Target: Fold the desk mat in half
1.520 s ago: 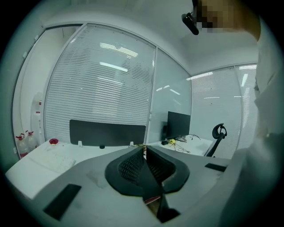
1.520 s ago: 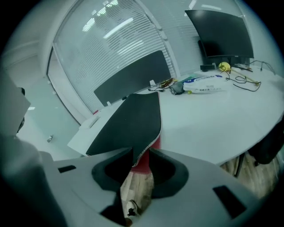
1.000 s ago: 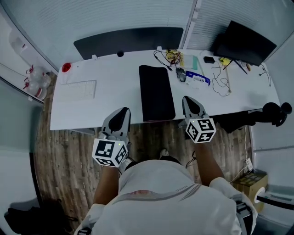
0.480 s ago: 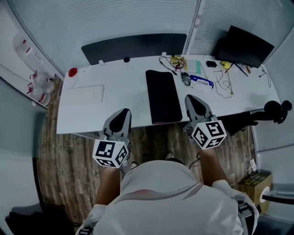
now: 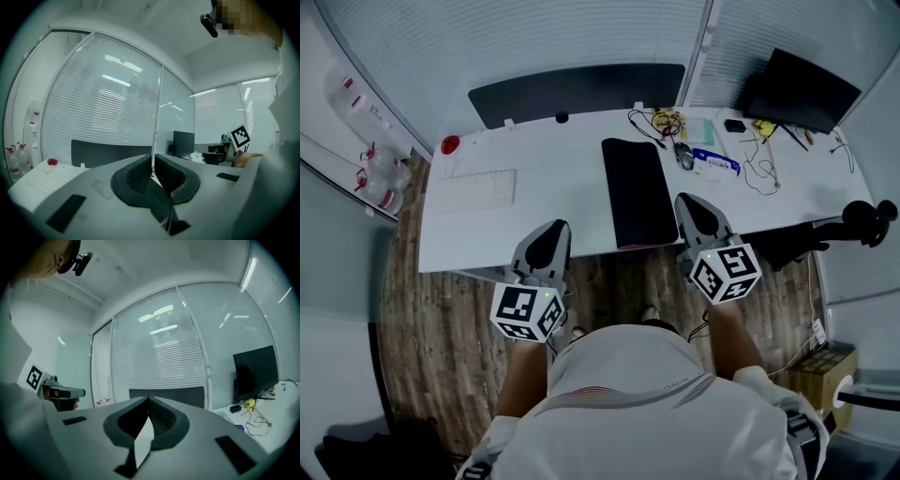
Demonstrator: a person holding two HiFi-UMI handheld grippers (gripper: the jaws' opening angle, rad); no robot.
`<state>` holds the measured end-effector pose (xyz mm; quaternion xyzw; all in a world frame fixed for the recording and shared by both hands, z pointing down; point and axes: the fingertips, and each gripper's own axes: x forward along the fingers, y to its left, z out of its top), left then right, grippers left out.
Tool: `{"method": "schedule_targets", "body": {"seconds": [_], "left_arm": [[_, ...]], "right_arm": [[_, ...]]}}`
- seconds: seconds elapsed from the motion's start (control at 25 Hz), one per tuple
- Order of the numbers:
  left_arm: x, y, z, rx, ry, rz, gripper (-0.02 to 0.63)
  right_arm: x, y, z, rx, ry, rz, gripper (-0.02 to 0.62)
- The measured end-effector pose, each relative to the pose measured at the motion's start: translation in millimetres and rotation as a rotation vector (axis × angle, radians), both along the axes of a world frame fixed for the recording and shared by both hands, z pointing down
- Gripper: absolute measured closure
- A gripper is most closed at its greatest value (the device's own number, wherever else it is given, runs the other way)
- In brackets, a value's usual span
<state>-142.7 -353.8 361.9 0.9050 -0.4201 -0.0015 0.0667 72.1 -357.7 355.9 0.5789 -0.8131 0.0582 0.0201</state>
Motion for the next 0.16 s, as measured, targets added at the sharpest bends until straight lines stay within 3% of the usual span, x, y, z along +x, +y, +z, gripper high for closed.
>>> {"method": "schedule_targets", "body": {"seconds": [0.16], "left_arm": [[-2.6,-1.4,3.4,-0.009,-0.005,0.005,0.577]], "right_arm": [[-4.1,-1.6,3.6,-0.009,0.000,0.001,0.543]]}}
